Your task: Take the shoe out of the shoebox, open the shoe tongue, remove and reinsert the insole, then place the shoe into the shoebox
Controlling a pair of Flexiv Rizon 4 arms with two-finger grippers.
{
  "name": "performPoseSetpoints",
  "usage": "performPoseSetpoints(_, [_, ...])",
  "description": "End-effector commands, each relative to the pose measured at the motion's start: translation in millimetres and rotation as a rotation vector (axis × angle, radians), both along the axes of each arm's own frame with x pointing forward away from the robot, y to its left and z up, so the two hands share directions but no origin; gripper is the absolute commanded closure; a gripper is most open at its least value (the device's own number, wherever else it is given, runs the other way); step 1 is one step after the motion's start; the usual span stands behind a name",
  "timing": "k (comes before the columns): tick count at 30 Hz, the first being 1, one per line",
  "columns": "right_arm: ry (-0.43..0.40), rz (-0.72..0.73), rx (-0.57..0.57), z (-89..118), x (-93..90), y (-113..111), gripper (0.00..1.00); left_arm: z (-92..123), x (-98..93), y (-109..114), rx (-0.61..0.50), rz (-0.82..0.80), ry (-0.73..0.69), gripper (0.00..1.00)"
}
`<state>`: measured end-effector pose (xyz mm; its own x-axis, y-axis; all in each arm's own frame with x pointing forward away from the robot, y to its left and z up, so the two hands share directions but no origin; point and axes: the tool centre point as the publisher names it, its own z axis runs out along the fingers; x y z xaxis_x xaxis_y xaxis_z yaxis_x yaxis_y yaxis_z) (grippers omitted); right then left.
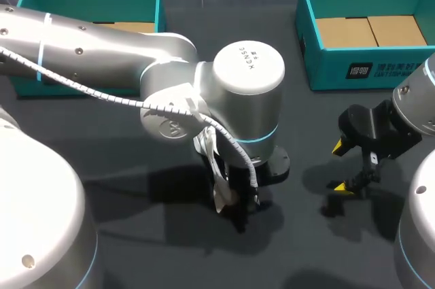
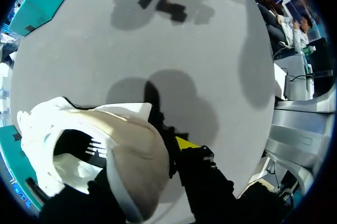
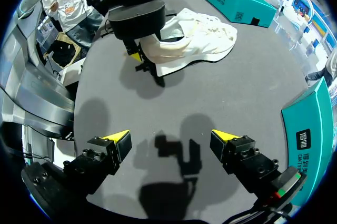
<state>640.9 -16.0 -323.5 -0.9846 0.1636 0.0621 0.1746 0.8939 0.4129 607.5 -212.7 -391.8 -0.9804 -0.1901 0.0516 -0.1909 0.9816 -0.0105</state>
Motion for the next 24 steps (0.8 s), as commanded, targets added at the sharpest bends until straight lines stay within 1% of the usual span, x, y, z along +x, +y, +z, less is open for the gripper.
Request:
performPoseSetpoints(1, [-0.003, -0.002, -0.002, 0, -2.0, 0, 0.0, -2, 2.9, 0, 0.001, 0.001, 0.003, 1.0])
performPoseSetpoints(10, [-0.003, -0.002, -0.002, 0, -2.0, 0, 0.0, 6, -0.5, 4, -0.008, -0.009, 0.014, 1.0])
performPoseSetpoints(16, [-0.003, -0.002, -0.002, 0, -2.0, 0, 0.0, 18, 1.0, 8, -0.02, -0.016, 0.01, 1.0])
performPoseSetpoints(20, [-0.003, -0.002, -0.002, 0, -2.0, 0, 0.0, 36, 5.8, 13, -0.032, -0.024, 0.01, 1.0])
performPoseSetpoints(24, [-0.003, -0.002, -0.002, 0, -2.0, 0, 0.0, 64, 10.7, 21, -0.045, -0.038, -0.018, 1.0])
